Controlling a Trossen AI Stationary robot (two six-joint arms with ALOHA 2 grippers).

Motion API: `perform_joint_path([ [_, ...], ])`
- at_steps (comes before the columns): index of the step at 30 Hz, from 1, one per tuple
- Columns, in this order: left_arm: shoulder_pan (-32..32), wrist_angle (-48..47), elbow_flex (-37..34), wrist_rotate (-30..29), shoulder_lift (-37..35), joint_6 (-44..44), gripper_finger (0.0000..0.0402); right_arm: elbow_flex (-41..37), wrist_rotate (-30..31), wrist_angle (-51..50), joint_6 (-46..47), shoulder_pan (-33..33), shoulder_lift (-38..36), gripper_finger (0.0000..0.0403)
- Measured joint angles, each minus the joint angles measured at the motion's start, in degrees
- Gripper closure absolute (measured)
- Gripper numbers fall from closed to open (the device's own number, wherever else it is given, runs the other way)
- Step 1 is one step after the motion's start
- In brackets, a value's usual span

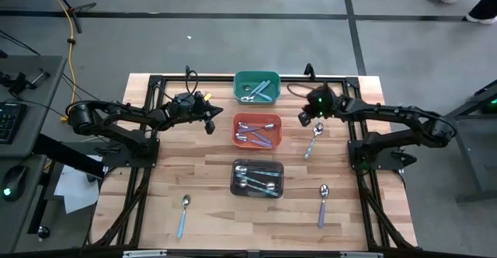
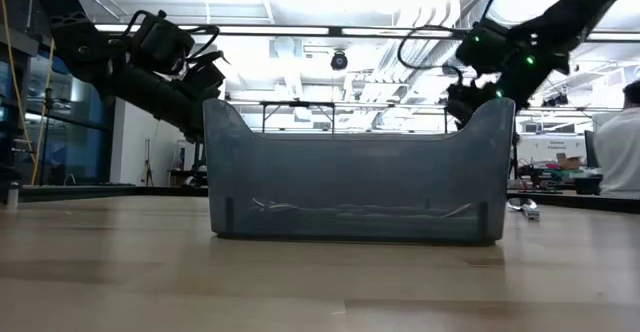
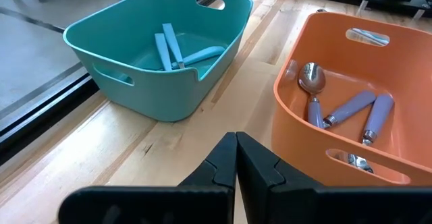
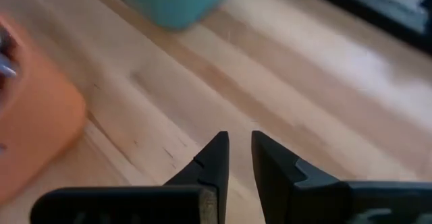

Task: Sort silverware by color (type)
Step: Put the violet spoon into the orange bin

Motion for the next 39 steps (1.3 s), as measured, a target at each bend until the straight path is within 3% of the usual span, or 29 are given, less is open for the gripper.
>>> perform_joint_path([
  [7,0.0,0.0,0.0,0.0,0.0,0.0,0.0402,11.3,-8.1,-9.4,-8.6,-5.6,0.0,0.0352],
  [14,0.0,0.0,0.0,-0.2,0.0,0.1,0.0401,18.6,-8.8,-16.6,-10.8,-5.7,0.0,0.0352],
  [39,0.0,0.0,0.0,-0.4,0.0,0.5,0.0402,19.4,-5.4,-19.2,-10.4,-2.6,0.0,0.0352],
])
